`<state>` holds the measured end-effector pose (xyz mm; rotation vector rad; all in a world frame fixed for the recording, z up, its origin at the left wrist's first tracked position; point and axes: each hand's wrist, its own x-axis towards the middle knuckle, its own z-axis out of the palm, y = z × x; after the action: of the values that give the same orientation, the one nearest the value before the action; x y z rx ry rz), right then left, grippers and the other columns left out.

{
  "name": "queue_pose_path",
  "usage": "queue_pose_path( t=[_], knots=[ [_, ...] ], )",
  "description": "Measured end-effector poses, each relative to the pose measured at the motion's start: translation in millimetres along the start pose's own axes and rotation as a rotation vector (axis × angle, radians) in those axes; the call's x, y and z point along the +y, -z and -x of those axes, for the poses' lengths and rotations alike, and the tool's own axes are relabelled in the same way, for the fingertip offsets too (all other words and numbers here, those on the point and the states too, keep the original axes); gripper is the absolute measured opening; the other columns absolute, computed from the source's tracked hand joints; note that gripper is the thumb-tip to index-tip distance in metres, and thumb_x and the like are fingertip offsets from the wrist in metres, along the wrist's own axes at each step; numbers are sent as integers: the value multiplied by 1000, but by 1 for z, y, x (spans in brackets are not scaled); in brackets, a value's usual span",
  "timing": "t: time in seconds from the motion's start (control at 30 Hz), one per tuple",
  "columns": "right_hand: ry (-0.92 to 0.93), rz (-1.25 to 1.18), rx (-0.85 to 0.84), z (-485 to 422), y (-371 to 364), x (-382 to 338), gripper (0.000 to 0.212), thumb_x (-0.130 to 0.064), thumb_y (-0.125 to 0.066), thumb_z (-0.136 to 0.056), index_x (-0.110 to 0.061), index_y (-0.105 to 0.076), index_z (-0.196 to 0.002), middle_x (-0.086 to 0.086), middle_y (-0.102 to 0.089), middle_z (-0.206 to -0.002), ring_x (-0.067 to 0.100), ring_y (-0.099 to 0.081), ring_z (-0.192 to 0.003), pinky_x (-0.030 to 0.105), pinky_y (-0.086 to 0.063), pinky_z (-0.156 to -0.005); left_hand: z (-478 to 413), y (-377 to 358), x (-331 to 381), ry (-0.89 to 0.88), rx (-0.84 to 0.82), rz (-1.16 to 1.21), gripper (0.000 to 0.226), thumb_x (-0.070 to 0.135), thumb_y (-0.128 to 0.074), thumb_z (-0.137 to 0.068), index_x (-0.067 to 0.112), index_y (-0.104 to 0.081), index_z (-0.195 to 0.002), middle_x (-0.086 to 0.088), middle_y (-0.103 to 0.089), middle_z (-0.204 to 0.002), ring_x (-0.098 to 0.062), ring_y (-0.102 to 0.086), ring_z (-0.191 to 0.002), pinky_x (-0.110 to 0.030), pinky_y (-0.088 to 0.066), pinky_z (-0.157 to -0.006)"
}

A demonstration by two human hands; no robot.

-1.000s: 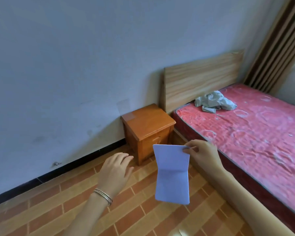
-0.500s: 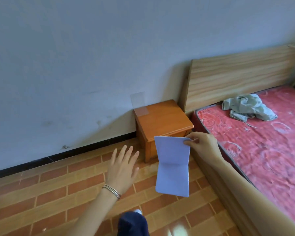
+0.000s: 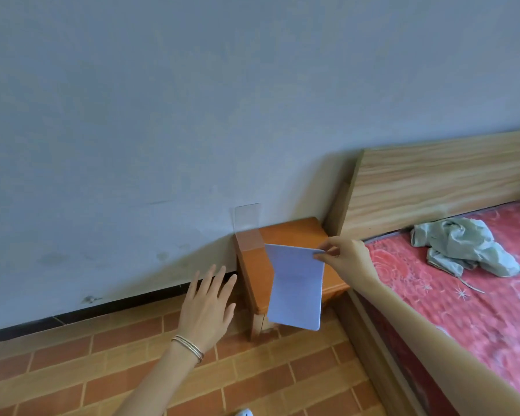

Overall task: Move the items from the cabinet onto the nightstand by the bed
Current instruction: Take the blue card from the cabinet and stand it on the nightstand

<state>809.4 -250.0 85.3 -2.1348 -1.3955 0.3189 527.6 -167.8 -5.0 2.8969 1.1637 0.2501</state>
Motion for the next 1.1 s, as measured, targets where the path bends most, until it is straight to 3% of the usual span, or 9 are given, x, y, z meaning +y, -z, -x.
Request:
queue_pose_path(
  t=[0.13, 0.37, 0.5, 0.57, 0.7, 1.0, 1.1],
  knots=[
    [14, 18, -59, -58, -17, 6, 5, -24, -73, -79, -23, -69, -75, -12, -63, -72, 6, -61, -72, 22, -46, -63, -52, -17, -13, 0, 8, 7, 52, 35, -34, -85, 12, -63, -121, -11, -59, -126, -32, -45, -122, -49, -29, -101],
    [36, -6, -150, -147, -63, 41, 6, -17, -72, -80, -12, -72, -80, -3, -66, -74, 9, -57, -68, 6, -32, -54, -110, -68, -18, 68, -50, 18, 51, 34, -35, -84, 13, -64, -120, -9, -60, -125, -30, -51, -120, -46, -28, -102],
    [37, -27, -251, -200, -90, 71, 6, -20, -73, -78, -16, -70, -76, -6, -62, -71, 8, -57, -69, 9, -34, -56, -143, -102, -17, 171, -84, -5, 45, 30, -65, -78, 13, -64, -120, -11, -60, -126, -31, -52, -120, -47, -30, -102],
    [32, -46, -283, -228, -106, 84, 6, -19, -73, -78, -19, -68, -75, -7, -64, -71, 7, -58, -69, 15, -41, -61, -162, -117, -17, 215, -92, 4, 49, 28, -74, -73, 13, -65, -118, -10, -61, -124, -30, -54, -118, -48, -38, -101],
    [82, -58, -357, -282, -142, 104, 3, -18, -71, -79, -16, -71, -80, -4, -70, -80, 6, -58, -71, 27, -46, -70, -194, -157, -17, 253, -69, 39, 45, 22, -75, -73, 12, -66, -116, -10, -62, -123, -28, -56, -116, -47, -43, -99],
    [116, -97, -426, -380, -248, 146, 3, -17, -65, -84, -17, -67, -82, -5, -68, -83, 10, -62, -77, 10, -36, -62, -246, -271, -50, 282, -152, 76, 53, 22, -81, -66, 12, -66, -116, -9, -63, -122, -27, -59, -113, -48, -45, -96],
    [121, -125, -380, -394, -281, 163, 4, -14, -64, -83, -17, -67, -81, -5, -67, -80, 12, -62, -77, 22, -44, -68, -260, -309, -65, 270, -150, 79, 53, 21, -82, -64, 12, -67, -114, -10, -64, -119, -26, -61, -110, -47, -46, -94]
  ],
)
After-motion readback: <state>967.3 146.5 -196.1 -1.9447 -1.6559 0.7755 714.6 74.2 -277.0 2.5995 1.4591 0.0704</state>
